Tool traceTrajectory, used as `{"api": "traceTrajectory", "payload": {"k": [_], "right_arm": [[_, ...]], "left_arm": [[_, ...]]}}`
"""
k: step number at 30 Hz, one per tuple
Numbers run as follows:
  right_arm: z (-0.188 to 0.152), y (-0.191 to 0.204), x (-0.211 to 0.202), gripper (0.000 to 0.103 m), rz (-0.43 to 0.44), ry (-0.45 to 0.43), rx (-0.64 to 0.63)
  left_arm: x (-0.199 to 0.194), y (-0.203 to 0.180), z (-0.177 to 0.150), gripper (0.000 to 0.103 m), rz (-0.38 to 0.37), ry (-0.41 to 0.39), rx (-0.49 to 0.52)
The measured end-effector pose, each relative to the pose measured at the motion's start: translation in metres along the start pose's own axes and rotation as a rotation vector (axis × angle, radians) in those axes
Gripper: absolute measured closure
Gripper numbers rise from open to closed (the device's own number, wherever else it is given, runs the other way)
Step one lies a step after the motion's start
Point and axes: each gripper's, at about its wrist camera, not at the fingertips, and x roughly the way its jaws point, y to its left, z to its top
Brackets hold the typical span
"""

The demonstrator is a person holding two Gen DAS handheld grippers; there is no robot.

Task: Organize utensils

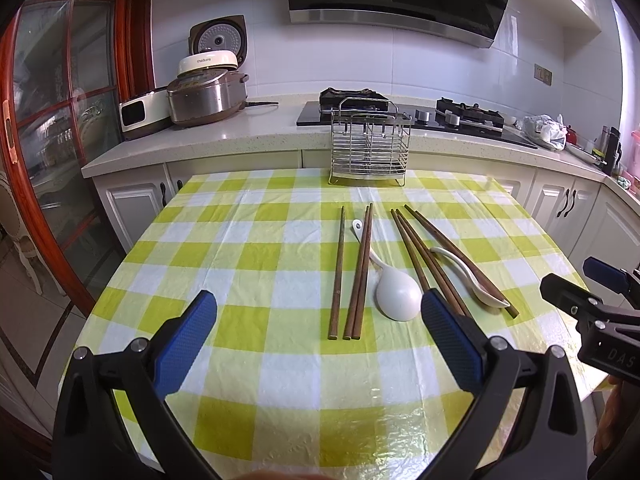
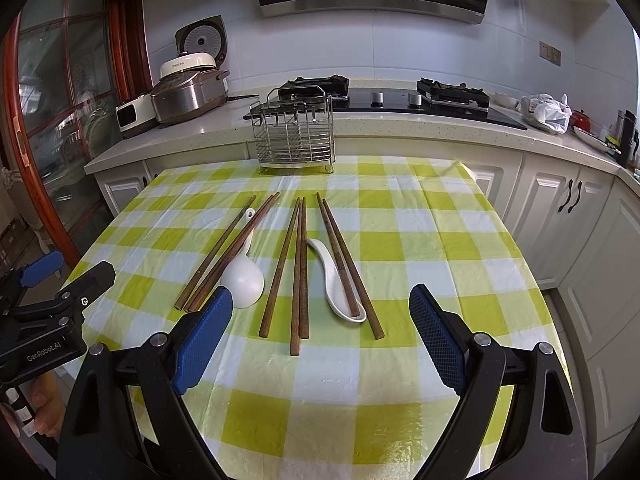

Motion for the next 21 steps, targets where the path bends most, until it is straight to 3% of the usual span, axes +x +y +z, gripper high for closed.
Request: {"api": "traceTrajectory", "payload": {"k": [21], "right_arm": [[0.0004, 0.0017, 0.0023, 0.019, 0.006, 0.006, -0.001]], "left_arm": [[0.0025, -0.0001, -0.0005, 0.004, -0.005, 0.010, 0.002]]}}
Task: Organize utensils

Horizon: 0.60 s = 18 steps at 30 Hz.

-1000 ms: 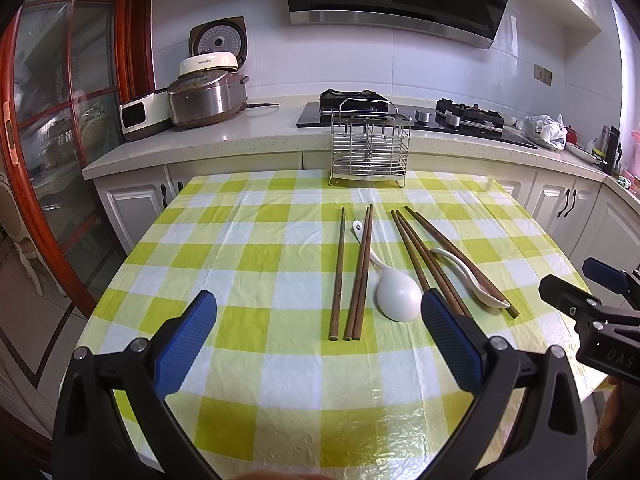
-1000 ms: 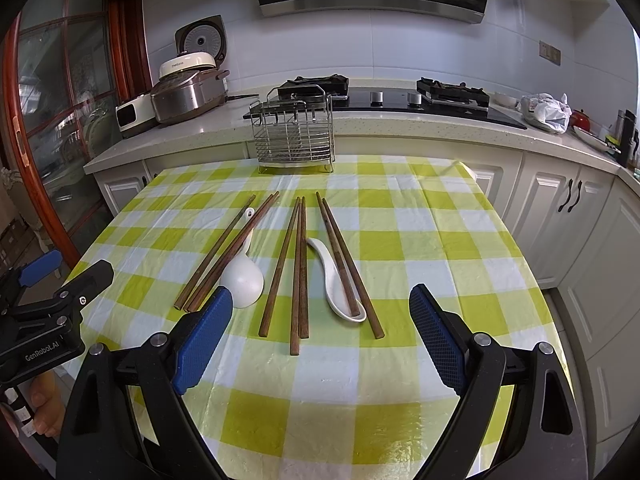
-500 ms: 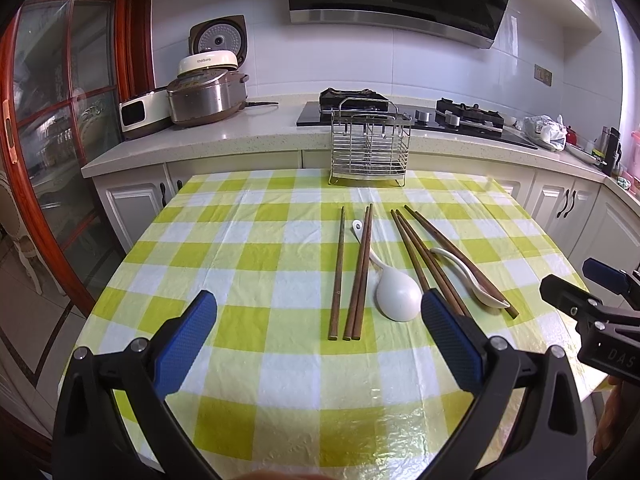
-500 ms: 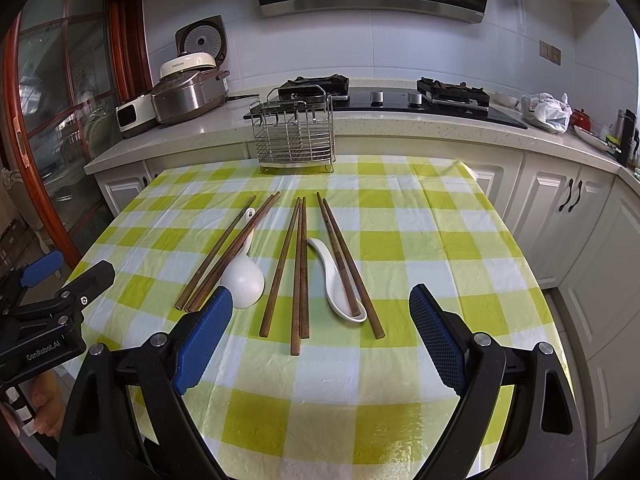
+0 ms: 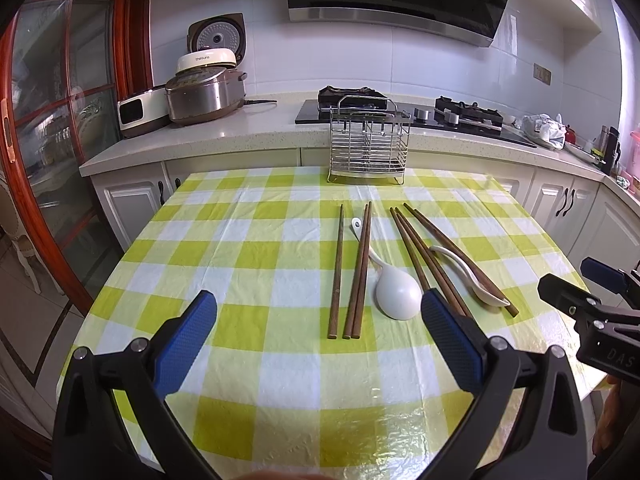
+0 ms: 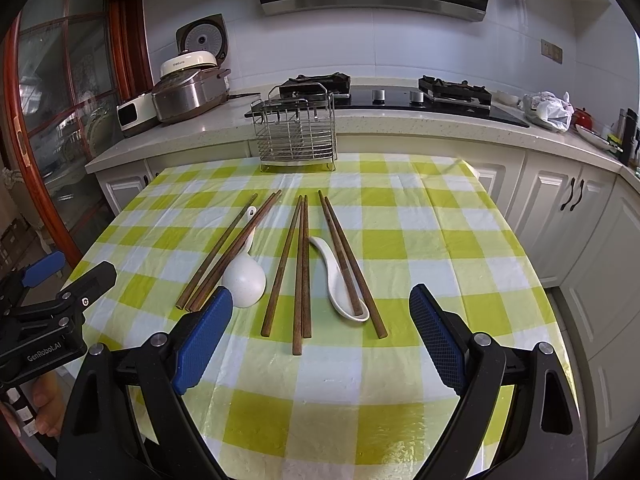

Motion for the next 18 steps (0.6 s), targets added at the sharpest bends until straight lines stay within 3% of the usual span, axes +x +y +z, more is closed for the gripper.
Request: {"api": "traceTrajectory", "payload": {"k": [12, 18], "right_arm": [[0.005, -0.008, 0.024, 0.019, -0.011, 0.034, 0.000], [0.019, -0.017, 0.059, 0.019, 0.039, 0.080, 0.005]], "left_arm": [[0.026, 0.004, 0.004, 0.004, 0.009, 0.049, 0.011], [0.064, 0.009, 0.015, 0.004, -0.008, 0.130, 0.040]]}}
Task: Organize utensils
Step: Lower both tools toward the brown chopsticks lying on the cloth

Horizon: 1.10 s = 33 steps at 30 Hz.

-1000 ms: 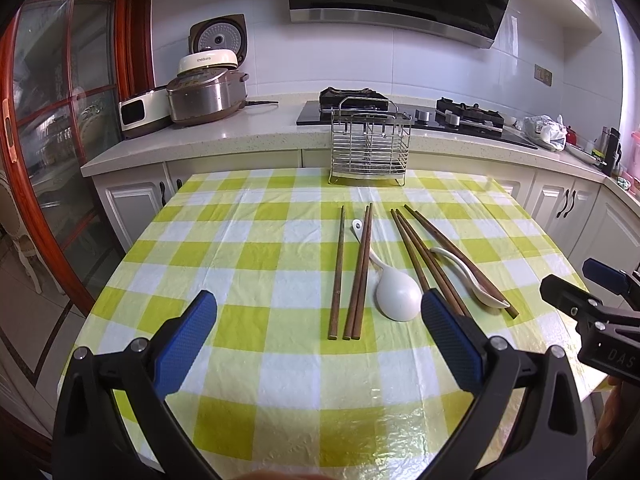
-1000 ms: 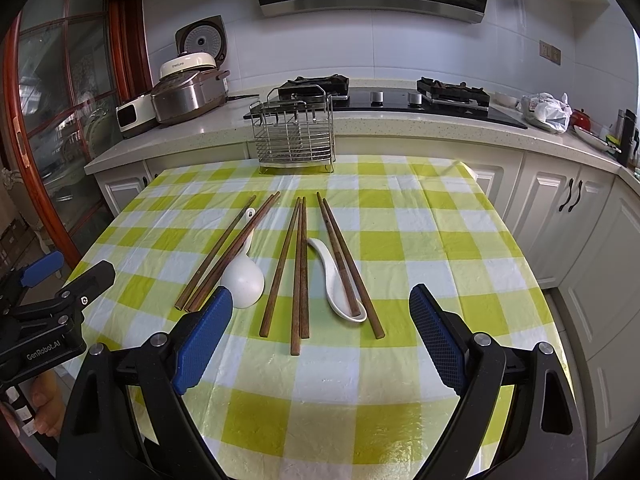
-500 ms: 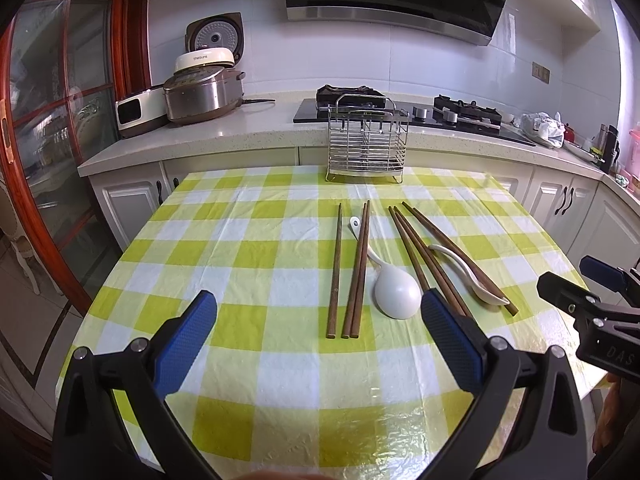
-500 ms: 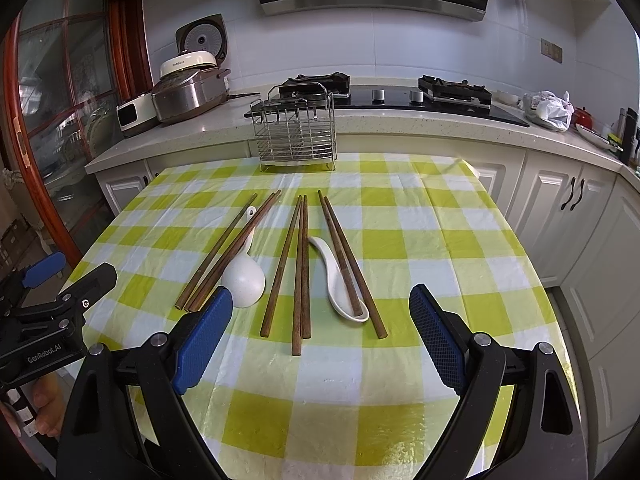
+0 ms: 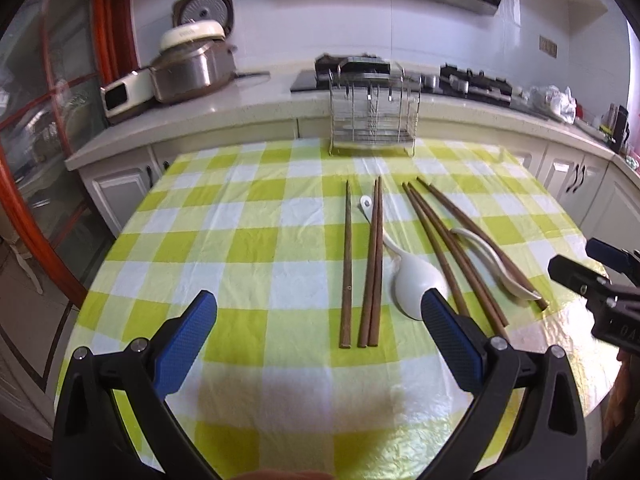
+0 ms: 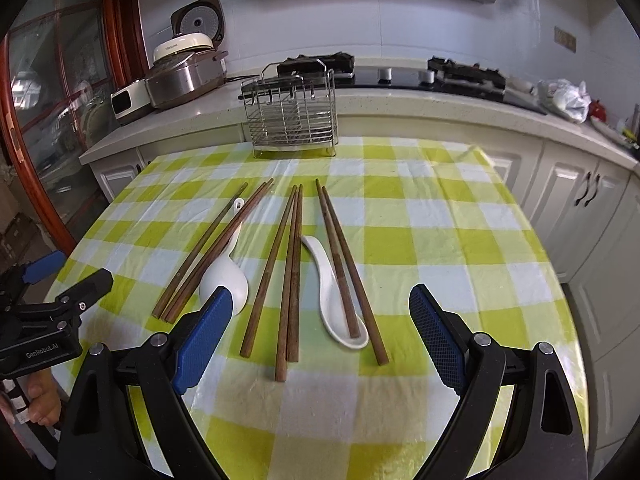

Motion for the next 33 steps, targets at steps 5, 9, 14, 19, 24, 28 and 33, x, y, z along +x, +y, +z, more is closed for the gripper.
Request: {"api": "traceTrajectory", "payload": {"k": [5, 9, 14, 19, 24, 28, 33], "right_arm": [[0.013, -0.027, 0.041, 0.019, -0.029, 0.064, 0.033], [0.022, -0.041, 0.067, 0.025, -0.026, 0.107, 0.025], [0.035, -0.051, 0.097, 0.039, -0.031, 0.153, 0.014], [0.045, -0.054, 0.123, 0.042, -0.017, 0.203, -0.003], [0.050, -0.054, 0.131, 0.048, 0.008, 0.217, -0.007], [0.051, -0.049, 0.135, 0.057, 0.024, 0.231, -0.018], [0.049, -0.037, 0.123, 0.063, 0.073, 0.223, -0.043]], "left_arm": [[0.045, 0.014, 0.017, 0.004, 0.019, 0.072, 0.013], [0.085, 0.021, 0.029, 0.005, 0.034, 0.158, 0.045], [0.116, 0.026, 0.039, 0.005, 0.055, 0.199, 0.068], [0.145, 0.036, 0.045, 0.005, 0.050, 0.258, 0.031], [0.158, 0.032, 0.051, 0.005, 0.030, 0.272, 0.044], [0.165, 0.030, 0.056, 0.005, -0.006, 0.282, 0.043], [0.164, 0.027, 0.058, 0.008, -0.023, 0.275, 0.037]]}}
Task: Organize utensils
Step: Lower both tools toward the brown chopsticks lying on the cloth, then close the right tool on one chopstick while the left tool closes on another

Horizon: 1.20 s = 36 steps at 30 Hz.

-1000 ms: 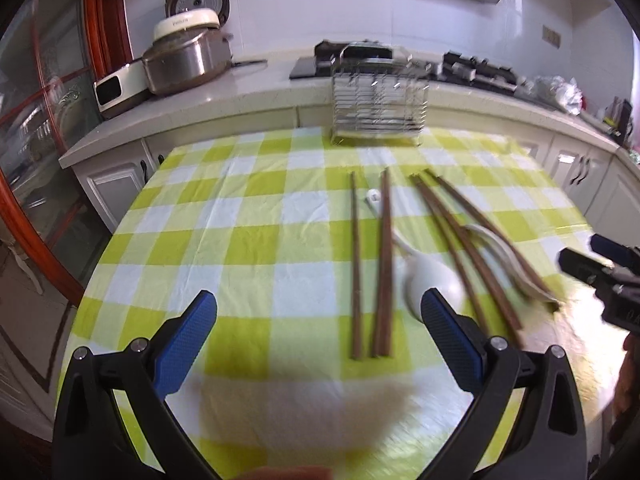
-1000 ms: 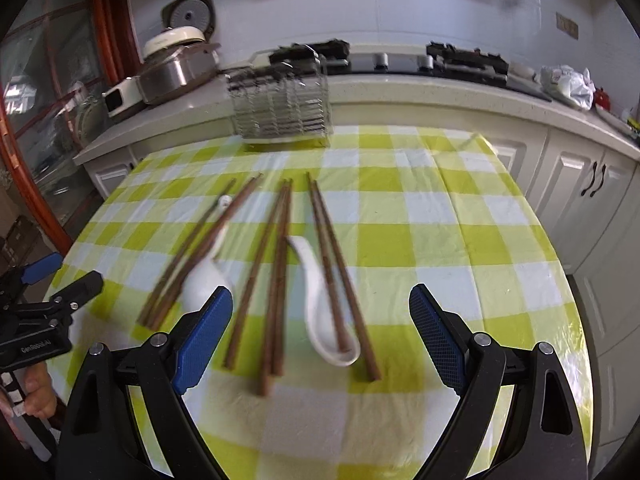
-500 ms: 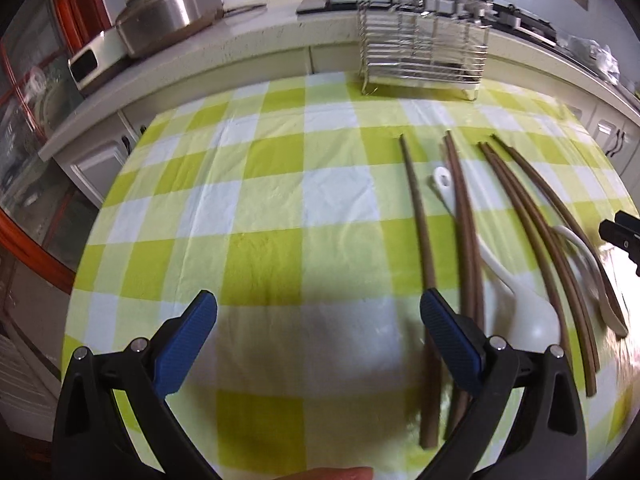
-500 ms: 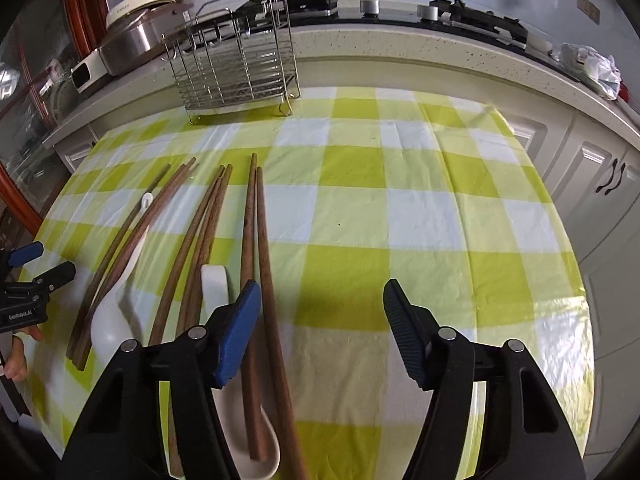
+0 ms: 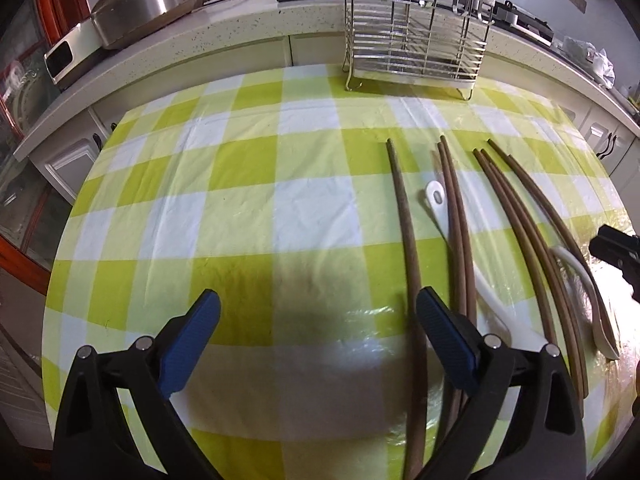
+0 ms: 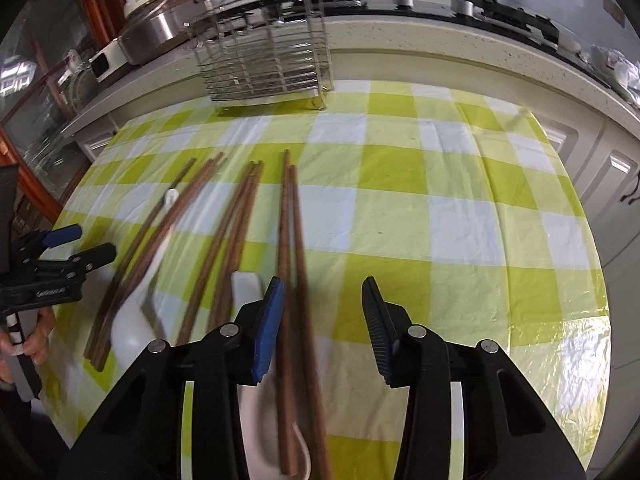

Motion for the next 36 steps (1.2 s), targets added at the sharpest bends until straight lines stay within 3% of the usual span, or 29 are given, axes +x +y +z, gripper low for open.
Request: {"api": "traceTrajectory", "payload": {"k": [5, 11, 15, 20, 27, 31, 36], "right_arm": [[0.000, 0.014, -0.009, 0.066, 0.035, -0.020, -0.049], [0.006, 0.004, 0.002, 0.072, -0.016, 0.000, -0.037], [0.005, -0.005, 0.005, 0.072, -0.030, 0.005, -0.020], [0.004, -0.011, 0.003, 0.072, -0.028, 0.001, -0.005], [0.010, -0.016, 0.014, 0.072, -0.018, 0.025, -0.019], [0.014, -0.011, 0.023, 0.073, -0.007, 0.044, -0.047], [0.018, 0.001, 0.027, 0.073, -0.002, 0.044, -0.097]], "left_arm": [[-0.002, 0.004, 0.001, 0.008, -0.027, -0.032, -0.020], [0.002, -0.006, 0.006, 0.008, -0.035, -0.026, 0.020], [0.013, -0.015, 0.009, 0.025, -0.039, 0.004, 0.049], [0.021, -0.021, 0.015, 0.030, -0.025, 0.004, 0.057], [0.026, -0.023, 0.023, 0.044, -0.052, 0.001, 0.034], [0.025, -0.028, 0.024, 0.065, -0.066, -0.003, 0.048], [0.026, -0.029, 0.026, 0.069, -0.077, -0.005, 0.044]]}}
